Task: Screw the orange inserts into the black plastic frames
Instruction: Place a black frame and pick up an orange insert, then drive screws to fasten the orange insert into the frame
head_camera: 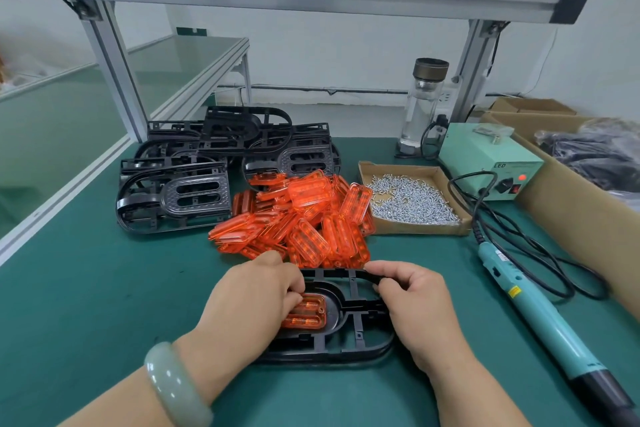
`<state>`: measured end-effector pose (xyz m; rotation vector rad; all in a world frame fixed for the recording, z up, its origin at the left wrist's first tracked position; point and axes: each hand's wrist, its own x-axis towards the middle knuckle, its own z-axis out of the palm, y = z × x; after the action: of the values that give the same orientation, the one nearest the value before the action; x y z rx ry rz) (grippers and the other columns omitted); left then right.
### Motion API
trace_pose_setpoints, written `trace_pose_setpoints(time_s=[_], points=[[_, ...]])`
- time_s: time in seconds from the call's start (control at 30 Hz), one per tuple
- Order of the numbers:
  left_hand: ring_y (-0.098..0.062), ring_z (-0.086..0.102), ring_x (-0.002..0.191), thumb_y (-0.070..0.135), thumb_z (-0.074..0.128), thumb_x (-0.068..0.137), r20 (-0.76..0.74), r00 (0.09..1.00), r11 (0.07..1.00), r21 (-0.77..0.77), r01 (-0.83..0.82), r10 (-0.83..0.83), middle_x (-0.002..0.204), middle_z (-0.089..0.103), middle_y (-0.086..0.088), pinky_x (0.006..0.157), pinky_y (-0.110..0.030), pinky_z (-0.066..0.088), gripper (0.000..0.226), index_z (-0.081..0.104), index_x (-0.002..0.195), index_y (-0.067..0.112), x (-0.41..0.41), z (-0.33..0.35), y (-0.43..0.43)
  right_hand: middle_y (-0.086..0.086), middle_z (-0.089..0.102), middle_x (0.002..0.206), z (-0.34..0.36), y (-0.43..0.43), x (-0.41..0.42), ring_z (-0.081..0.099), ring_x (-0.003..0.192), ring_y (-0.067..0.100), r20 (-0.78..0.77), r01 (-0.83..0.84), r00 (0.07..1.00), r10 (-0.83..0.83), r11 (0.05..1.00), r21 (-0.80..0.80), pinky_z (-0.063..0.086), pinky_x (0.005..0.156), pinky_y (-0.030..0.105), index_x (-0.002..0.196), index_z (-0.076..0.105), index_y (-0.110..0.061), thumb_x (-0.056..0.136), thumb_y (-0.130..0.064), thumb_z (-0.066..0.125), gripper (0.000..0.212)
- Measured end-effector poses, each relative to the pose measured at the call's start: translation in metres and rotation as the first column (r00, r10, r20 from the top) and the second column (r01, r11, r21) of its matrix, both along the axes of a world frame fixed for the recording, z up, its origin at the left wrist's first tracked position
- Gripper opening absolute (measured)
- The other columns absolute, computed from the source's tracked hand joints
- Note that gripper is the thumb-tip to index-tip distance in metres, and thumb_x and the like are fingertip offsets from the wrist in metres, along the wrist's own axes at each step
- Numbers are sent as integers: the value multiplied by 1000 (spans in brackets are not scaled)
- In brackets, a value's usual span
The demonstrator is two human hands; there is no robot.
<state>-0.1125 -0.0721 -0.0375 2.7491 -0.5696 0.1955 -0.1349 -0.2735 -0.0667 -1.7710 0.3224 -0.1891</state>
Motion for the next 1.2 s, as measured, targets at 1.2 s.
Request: trace_pose_setpoints(time_s=[1.2], points=[[-2,49,80,30,60,90,-100,970,972,-95,213,-222,90,49,15,71,-8,34,17,70,103,36,1,-11,21,-25,63,90,41,-52,-46,57,82,-9,111,165,986,-125,829,-534,35,68,8,105,69,-32,87,-25,66,19]])
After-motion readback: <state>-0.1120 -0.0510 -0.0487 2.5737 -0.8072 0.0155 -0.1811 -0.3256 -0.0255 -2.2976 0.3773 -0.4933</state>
